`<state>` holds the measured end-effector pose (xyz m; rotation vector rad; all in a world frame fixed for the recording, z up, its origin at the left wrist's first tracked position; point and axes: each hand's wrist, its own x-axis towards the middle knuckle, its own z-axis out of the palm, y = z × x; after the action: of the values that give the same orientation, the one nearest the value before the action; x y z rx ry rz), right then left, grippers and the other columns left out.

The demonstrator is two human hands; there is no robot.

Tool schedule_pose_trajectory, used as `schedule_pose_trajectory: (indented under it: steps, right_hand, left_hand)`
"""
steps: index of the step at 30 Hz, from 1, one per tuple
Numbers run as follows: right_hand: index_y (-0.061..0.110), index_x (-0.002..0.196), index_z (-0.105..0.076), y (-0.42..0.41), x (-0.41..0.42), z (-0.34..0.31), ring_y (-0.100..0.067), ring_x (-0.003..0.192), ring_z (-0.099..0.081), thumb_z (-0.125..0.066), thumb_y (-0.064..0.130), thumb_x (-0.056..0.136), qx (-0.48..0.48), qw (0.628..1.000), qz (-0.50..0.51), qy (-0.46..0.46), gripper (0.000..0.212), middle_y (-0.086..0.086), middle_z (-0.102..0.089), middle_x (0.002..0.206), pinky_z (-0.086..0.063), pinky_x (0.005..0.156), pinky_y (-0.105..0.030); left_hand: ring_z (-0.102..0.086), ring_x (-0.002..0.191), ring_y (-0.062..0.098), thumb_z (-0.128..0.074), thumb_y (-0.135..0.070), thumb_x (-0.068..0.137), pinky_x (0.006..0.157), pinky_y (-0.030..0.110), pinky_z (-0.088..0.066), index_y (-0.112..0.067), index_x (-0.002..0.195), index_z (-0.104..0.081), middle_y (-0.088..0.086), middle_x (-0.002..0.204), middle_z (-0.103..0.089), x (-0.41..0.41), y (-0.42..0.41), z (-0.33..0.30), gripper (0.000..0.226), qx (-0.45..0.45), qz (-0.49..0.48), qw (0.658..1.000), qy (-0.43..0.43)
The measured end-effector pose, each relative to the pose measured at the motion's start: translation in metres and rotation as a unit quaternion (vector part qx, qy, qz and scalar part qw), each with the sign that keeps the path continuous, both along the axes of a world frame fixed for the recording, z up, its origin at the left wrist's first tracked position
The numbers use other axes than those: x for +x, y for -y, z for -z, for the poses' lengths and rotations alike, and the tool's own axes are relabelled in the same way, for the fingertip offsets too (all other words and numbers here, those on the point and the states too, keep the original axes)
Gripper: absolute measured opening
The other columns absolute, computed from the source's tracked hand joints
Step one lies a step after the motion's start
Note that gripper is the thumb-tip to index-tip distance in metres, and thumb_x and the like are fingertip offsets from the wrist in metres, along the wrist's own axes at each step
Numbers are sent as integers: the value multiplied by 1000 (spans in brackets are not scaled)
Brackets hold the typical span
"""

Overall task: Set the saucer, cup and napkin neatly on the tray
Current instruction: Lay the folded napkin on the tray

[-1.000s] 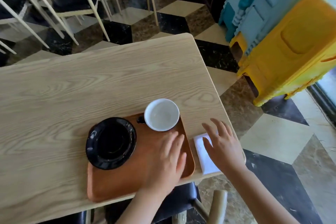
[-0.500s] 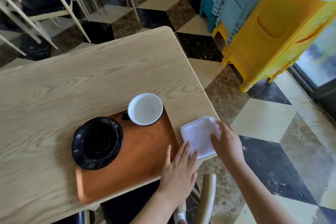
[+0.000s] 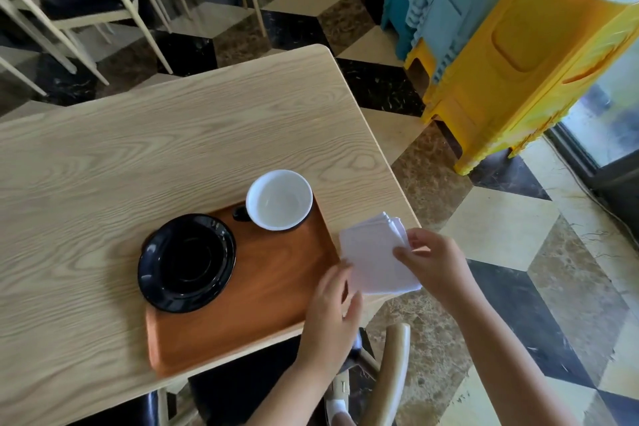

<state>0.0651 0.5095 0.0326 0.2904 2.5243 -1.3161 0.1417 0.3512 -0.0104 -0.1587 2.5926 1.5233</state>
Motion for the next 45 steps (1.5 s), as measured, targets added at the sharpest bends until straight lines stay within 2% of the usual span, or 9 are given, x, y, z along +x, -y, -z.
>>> schedule_pose_trajectory:
  steps: [4, 9, 13, 18, 22, 31, 34, 39, 45]
  right_hand:
    - [31, 73, -68, 11, 3, -18, -17, 71, -64, -65, 8, 79, -130, 991, -2, 20, 24, 2, -66, 76, -49, 61, -29]
    - [22, 84, -70, 29, 4, -14, -22, 82, -67, -65, 6, 79, -178, 982, 1, 69, 17, -6, -69, 87, -54, 73, -40]
    - [24, 101, -63, 48, 3, 1, -10, 71, -69, -58, -4, 78, -203, 971, -10, 126, 36, -4, -73, 86, -57, 68, -25]
    - [35, 121, -42, 77, 7, 21, -8, 74, -63, -61, 5, 77, -74, 993, -84, 39, 56, 5, -68, 80, -46, 60, -20]
    - [36, 111, -42, 94, 15, 33, -25, 69, -62, -53, 4, 78, 9, 986, -168, -12, 47, -11, -65, 76, -52, 61, -41]
    - [26, 139, -35, 92, 28, 45, -34, 85, -58, -55, 0, 79, 144, 943, -277, -113, 68, -9, -57, 110, -51, 65, -41]
    - [16, 132, -49, 92, 33, 43, -35, 77, -61, -64, -5, 70, 210, 917, -291, -175, 67, -13, -60, 110, -54, 52, -41]
    - [16, 123, -59, 84, 43, 52, -34, 128, -45, -65, 21, 76, 322, 825, -382, -265, 48, -14, -50, 139, -47, 96, -51]
    - [17, 132, -50, 83, 49, 56, -25, 134, -36, -32, 32, 88, 341, 814, -413, -225, 50, -6, -43, 145, -31, 110, -42]
  left_hand:
    - [-54, 101, -19, -55, -8, 89, 81, 5, -46, -25, 124, -46, -19, 117, -57, -8, 14, -13, 40, 209, -120, 965, 101]
    - [-70, 78, 6, -57, 0, 84, 63, 17, -55, -23, 95, -65, -9, 80, -75, -12, 43, -21, 26, 286, -191, 929, 137]
    - [-68, 77, 2, -58, -7, 88, 58, 12, -52, -33, 89, -57, -8, 86, -71, -1, 70, -17, 26, 282, -247, 915, 152]
    - [-66, 75, -4, -61, 0, 82, 65, 10, -51, -25, 111, -48, 2, 93, -68, 14, 93, -7, 40, 186, -259, 941, 117]
    - [-65, 88, 11, -65, 2, 77, 77, 25, -55, -31, 128, -39, 1, 100, -63, 25, 99, 4, 67, 61, -185, 976, 94]
    - [-47, 73, 8, -64, -7, 82, 79, 15, -41, -15, 134, -46, -1, 92, -46, 32, 91, 13, 56, -141, -59, 988, 19]
    - [-55, 92, 19, -68, -9, 80, 85, 24, -48, -13, 132, -49, 7, 102, -53, 35, 92, 15, 56, -199, -31, 979, -8]
    - [-34, 135, 32, -71, -12, 76, 100, 46, -41, -8, 128, -53, 19, 145, -39, 35, 90, 21, 56, -336, 33, 940, -57]
    - [-31, 137, 21, -56, -23, 88, 104, 48, -40, -14, 137, -42, 6, 148, -37, 39, 92, 22, 52, -394, 86, 915, -28]
